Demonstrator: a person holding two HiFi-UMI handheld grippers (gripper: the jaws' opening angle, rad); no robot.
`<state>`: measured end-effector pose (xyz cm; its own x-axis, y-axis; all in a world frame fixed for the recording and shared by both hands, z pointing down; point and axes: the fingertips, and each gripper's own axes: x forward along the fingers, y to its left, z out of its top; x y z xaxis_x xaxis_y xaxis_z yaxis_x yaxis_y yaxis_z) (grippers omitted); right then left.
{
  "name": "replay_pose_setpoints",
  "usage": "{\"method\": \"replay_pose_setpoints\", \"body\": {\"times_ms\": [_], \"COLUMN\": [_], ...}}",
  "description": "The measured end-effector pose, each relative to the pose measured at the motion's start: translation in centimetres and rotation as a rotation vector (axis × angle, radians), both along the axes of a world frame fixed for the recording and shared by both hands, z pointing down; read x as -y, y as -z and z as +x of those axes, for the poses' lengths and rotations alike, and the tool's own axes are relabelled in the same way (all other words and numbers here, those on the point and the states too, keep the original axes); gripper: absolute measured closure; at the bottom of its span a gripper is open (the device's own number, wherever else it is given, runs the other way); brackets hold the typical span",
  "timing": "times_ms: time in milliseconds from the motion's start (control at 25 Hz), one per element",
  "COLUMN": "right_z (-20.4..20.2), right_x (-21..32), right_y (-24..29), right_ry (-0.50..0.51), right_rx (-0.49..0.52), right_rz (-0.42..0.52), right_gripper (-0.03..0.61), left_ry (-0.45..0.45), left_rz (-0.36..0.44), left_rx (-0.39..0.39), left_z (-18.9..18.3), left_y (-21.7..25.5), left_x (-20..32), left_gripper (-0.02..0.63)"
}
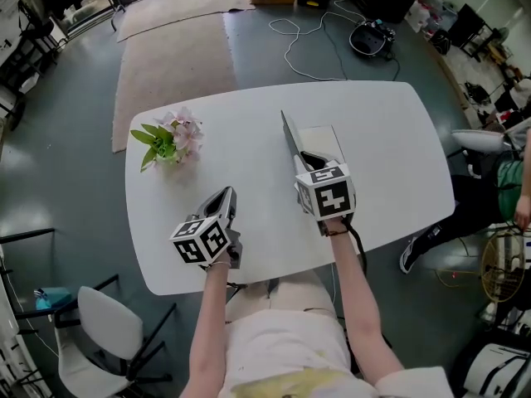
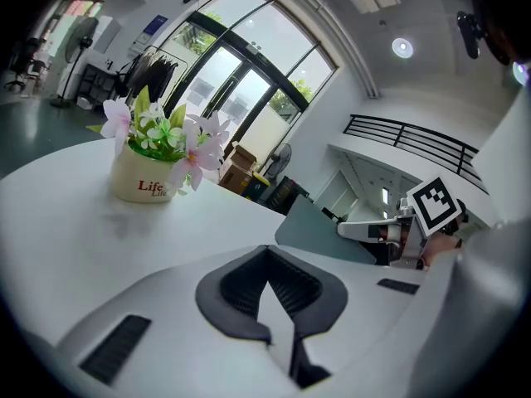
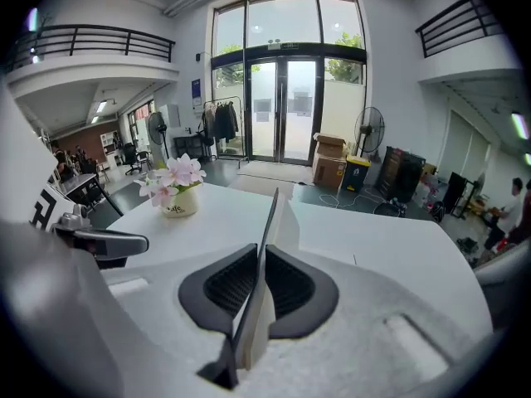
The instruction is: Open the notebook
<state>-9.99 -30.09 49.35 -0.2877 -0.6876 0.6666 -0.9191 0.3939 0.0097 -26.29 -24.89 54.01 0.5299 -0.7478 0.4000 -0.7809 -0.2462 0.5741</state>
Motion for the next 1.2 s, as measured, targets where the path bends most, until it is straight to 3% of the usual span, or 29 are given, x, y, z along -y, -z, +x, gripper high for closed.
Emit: {"method": "replay_pose_setpoints", "body": {"times_ms": [680, 1200], "right_z": [-6.5, -10.6], "right_x": [-0.9, -1.8], "right_y": [-2.4, -7.5], "right_ry": [0.076, 0.138], "right_rx": [-0.168, -0.270], "right_rz": [0.049, -0.003], "right_gripper": [0.541, 0.541], "left_ry": [0.020, 0.078], "left_rz": [-0.014, -0.044], "left_rx": [0.002, -0.001], "left_z": [-2.7, -5.7], "left_y": [-0.7, -1.8], "left_x": [-1.4, -2.3], "left_gripper": [0.615, 0.615]}}
